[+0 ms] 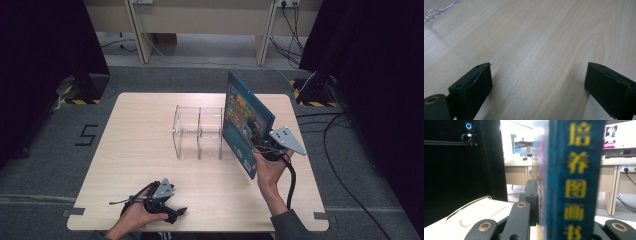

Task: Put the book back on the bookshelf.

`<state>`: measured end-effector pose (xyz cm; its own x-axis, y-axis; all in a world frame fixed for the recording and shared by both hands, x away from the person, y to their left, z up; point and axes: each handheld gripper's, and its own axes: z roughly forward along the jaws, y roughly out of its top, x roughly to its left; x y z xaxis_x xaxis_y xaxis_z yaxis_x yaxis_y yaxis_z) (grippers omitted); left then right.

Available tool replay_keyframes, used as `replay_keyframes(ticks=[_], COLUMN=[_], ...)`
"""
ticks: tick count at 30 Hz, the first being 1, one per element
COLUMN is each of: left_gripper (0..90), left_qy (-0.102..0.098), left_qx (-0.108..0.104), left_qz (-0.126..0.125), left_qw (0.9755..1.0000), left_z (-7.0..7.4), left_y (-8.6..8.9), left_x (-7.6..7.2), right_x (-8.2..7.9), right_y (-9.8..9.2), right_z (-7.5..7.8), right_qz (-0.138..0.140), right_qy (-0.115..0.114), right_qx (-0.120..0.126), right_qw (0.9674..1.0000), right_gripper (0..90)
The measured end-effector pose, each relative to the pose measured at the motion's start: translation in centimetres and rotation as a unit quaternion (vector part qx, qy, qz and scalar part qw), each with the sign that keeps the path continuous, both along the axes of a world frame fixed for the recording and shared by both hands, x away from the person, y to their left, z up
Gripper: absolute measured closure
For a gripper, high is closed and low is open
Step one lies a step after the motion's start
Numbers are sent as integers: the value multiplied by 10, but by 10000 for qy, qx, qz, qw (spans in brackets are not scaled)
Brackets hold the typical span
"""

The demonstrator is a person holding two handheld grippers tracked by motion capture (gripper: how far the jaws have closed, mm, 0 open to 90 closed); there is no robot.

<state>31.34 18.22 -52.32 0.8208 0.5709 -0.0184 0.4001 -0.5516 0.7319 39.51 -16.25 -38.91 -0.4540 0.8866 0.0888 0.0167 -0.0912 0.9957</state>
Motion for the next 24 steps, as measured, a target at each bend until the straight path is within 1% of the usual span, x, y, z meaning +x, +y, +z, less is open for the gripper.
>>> replay_keyframes(ticks=[3, 8, 10, 15, 18, 24], left_gripper=[65, 62, 62, 62, 61, 57], left_qy=[-3, -4, -5, -3, -3, 1], left_qx=[-1, -3, -4, 2, 4, 10], left_qz=[-1, -6, -9, -11, -13, -21], left_qw=[10000, 10000, 10000, 10000, 10000, 10000], left_z=[0, 0, 0, 0, 0, 0], left_y=[0, 0, 0, 0, 0, 0], left_x=[0, 0, 0, 0, 0, 0], right_x=[3, 11, 13, 15, 16, 17], right_y=[0, 3, 5, 8, 8, 8], right_z=[-1, -6, -6, -7, -8, -11], right_qz=[-28, -52, -72, -117, -172, -174], right_qy=[13, 26, 17, 2, 1, -28], right_qx=[13, 104, 73, 84, 148, 198], right_qw=[10000, 9999, 9999, 9999, 9997, 9996], right_gripper=[827, 827, 826, 825, 824, 823])
